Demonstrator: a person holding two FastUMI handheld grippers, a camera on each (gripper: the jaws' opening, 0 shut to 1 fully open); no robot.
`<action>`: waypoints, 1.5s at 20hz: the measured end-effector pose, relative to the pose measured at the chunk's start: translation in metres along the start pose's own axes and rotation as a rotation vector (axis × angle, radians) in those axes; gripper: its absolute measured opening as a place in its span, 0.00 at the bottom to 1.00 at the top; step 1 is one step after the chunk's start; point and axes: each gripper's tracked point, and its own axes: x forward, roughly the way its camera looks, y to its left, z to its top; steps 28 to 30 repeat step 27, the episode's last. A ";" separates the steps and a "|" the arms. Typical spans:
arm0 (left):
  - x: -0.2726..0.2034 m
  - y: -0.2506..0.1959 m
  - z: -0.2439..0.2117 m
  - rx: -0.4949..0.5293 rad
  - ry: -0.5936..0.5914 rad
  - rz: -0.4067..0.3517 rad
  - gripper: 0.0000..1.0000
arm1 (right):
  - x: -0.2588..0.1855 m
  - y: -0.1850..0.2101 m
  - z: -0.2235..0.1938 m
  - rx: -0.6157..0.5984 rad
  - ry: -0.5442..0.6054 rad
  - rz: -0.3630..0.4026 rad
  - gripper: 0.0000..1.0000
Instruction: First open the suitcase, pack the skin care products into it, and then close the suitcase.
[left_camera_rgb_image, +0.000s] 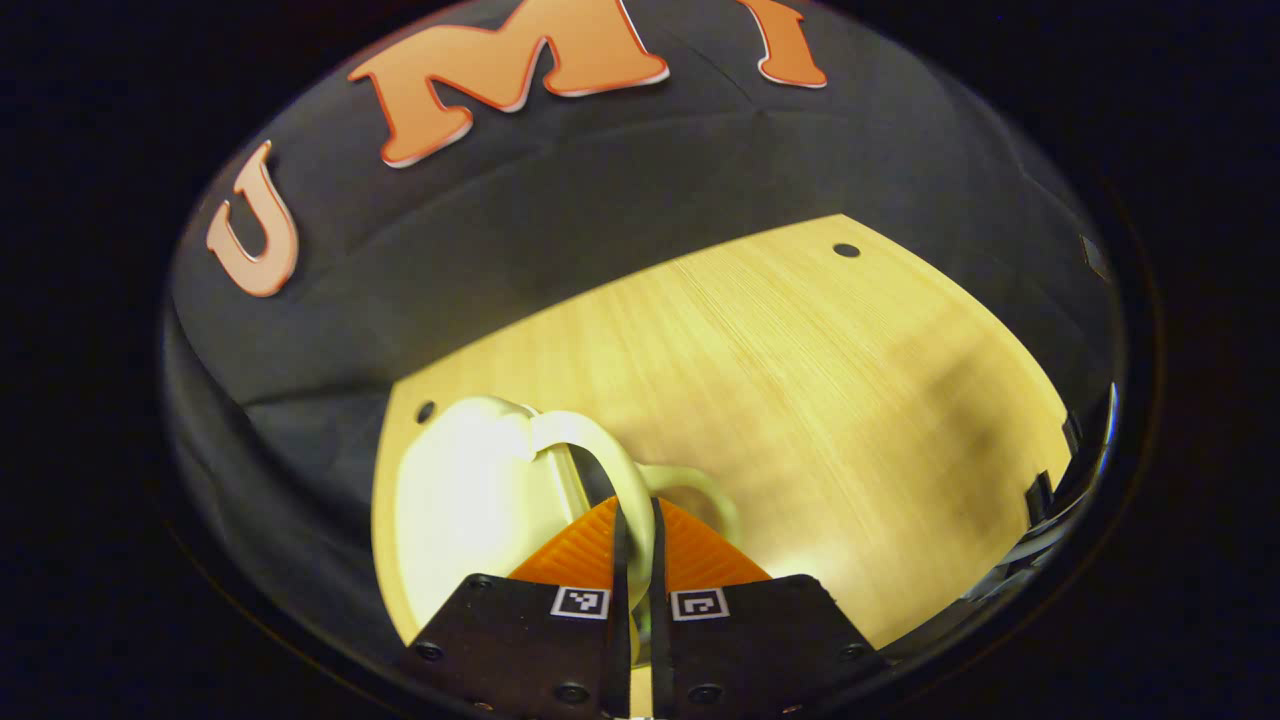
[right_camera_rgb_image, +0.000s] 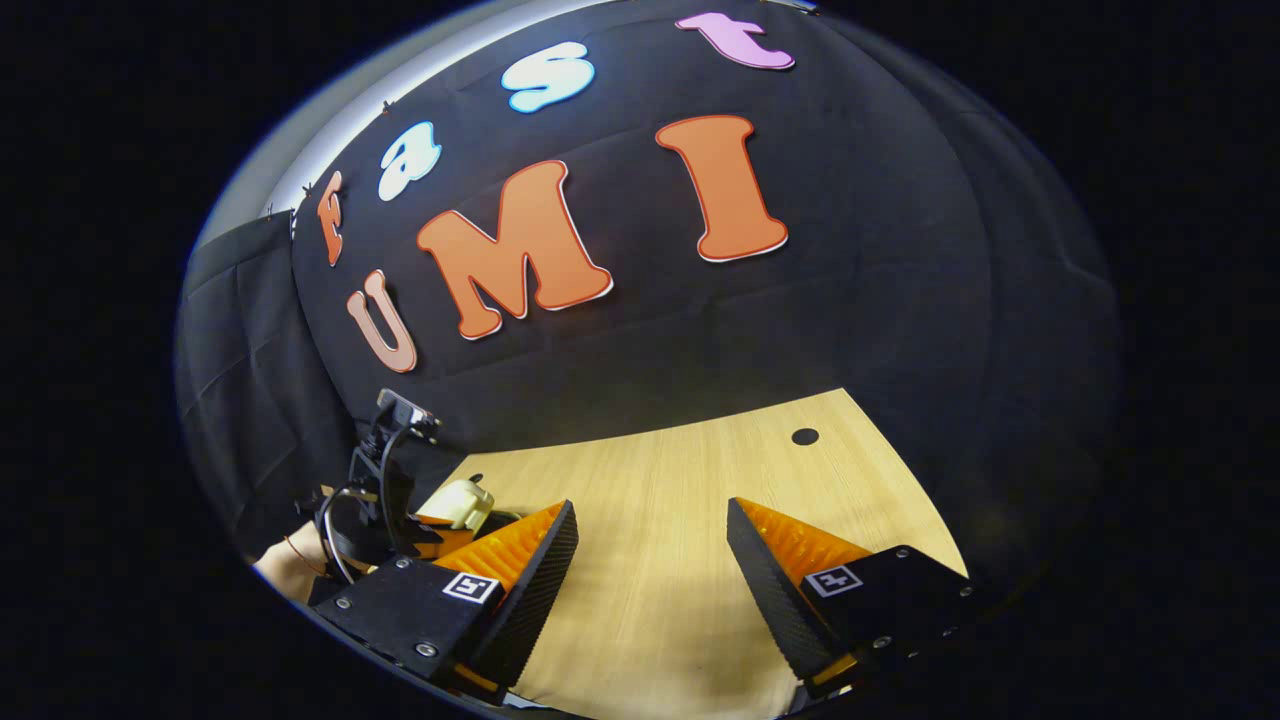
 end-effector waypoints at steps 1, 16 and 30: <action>0.012 -0.014 -0.007 -0.002 0.023 -0.009 0.08 | 0.000 -0.005 -0.003 -0.002 0.009 -0.005 0.95; -0.053 -0.039 0.074 -0.041 -0.236 0.145 0.99 | 0.022 0.013 -0.026 -0.088 0.084 0.003 0.96; -0.148 -0.037 0.176 -0.256 -0.769 0.097 0.98 | -0.027 0.101 0.009 -0.213 -0.242 -0.081 0.95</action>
